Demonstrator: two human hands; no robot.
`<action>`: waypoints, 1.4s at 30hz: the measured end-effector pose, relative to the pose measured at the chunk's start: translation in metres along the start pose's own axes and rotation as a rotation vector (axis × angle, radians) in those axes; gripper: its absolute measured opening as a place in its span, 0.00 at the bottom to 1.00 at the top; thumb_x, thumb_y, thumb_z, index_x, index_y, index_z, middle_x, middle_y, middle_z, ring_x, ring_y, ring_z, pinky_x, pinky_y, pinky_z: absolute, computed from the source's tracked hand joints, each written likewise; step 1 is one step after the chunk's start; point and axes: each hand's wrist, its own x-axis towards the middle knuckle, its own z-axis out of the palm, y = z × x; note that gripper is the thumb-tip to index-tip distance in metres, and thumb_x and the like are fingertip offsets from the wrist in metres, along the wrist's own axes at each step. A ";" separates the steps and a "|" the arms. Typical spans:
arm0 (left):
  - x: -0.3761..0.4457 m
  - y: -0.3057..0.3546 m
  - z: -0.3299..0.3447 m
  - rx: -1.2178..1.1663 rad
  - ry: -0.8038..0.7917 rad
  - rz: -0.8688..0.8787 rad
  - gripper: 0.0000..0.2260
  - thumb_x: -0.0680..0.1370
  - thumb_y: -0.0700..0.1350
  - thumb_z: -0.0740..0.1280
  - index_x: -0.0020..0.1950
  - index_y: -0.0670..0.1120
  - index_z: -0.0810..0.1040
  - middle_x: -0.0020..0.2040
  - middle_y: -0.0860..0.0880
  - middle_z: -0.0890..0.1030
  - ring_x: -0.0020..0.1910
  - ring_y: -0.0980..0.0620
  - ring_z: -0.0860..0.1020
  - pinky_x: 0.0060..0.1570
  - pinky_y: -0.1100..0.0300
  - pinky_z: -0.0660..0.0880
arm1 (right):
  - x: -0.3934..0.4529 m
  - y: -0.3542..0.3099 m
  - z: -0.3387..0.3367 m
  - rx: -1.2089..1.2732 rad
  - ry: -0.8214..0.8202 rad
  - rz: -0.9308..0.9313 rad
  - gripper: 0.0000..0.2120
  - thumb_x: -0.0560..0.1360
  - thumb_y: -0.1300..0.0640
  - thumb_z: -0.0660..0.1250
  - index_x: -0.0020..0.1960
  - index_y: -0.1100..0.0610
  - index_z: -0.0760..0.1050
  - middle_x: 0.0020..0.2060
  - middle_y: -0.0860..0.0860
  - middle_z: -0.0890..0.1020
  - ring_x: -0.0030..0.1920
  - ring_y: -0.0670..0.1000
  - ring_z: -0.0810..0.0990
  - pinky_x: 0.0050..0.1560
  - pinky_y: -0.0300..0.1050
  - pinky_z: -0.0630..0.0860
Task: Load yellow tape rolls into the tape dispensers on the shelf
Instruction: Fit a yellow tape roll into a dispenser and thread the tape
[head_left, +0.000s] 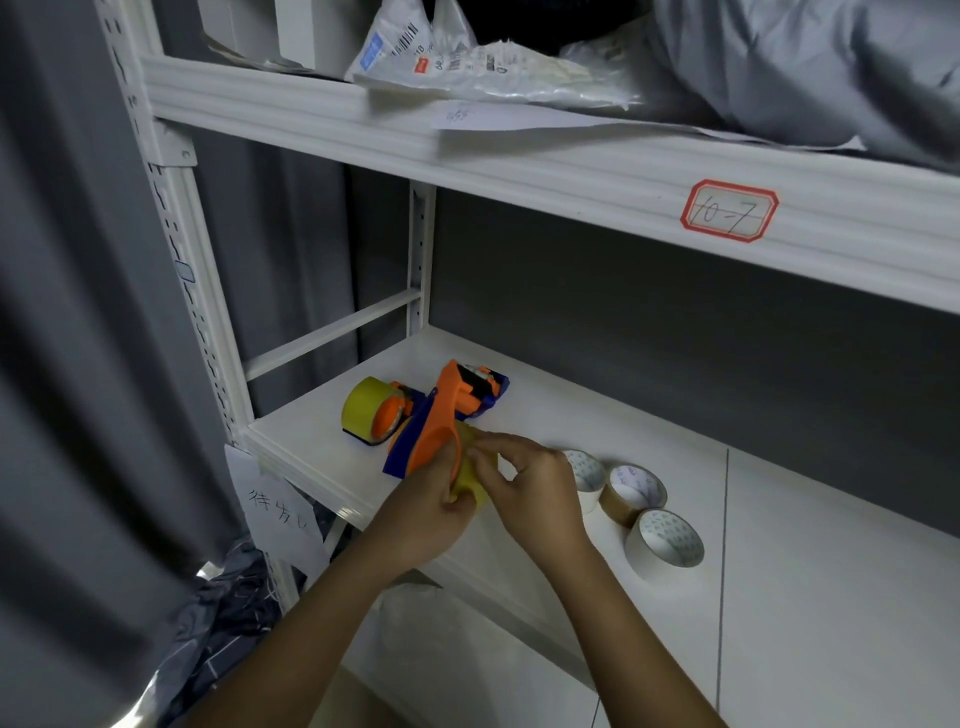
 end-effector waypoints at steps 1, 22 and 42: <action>0.000 0.001 0.000 -0.013 0.000 0.002 0.24 0.79 0.42 0.61 0.72 0.52 0.59 0.50 0.54 0.76 0.46 0.62 0.75 0.43 0.71 0.72 | 0.001 -0.001 0.000 -0.019 0.016 -0.009 0.07 0.74 0.62 0.68 0.50 0.57 0.83 0.46 0.51 0.85 0.45 0.50 0.83 0.47 0.46 0.79; -0.002 0.010 -0.001 -0.012 0.021 0.019 0.24 0.78 0.43 0.61 0.72 0.52 0.58 0.55 0.45 0.77 0.51 0.51 0.78 0.53 0.52 0.77 | 0.002 0.000 -0.004 0.168 -0.080 0.101 0.04 0.77 0.60 0.64 0.51 0.56 0.75 0.49 0.47 0.80 0.53 0.44 0.78 0.57 0.42 0.76; -0.005 -0.009 0.020 -0.029 -0.045 -0.039 0.18 0.78 0.41 0.61 0.67 0.50 0.62 0.38 0.50 0.70 0.35 0.55 0.72 0.41 0.55 0.74 | -0.012 0.022 0.001 0.336 -0.199 0.265 0.12 0.74 0.62 0.69 0.54 0.50 0.80 0.51 0.36 0.80 0.54 0.33 0.77 0.56 0.29 0.72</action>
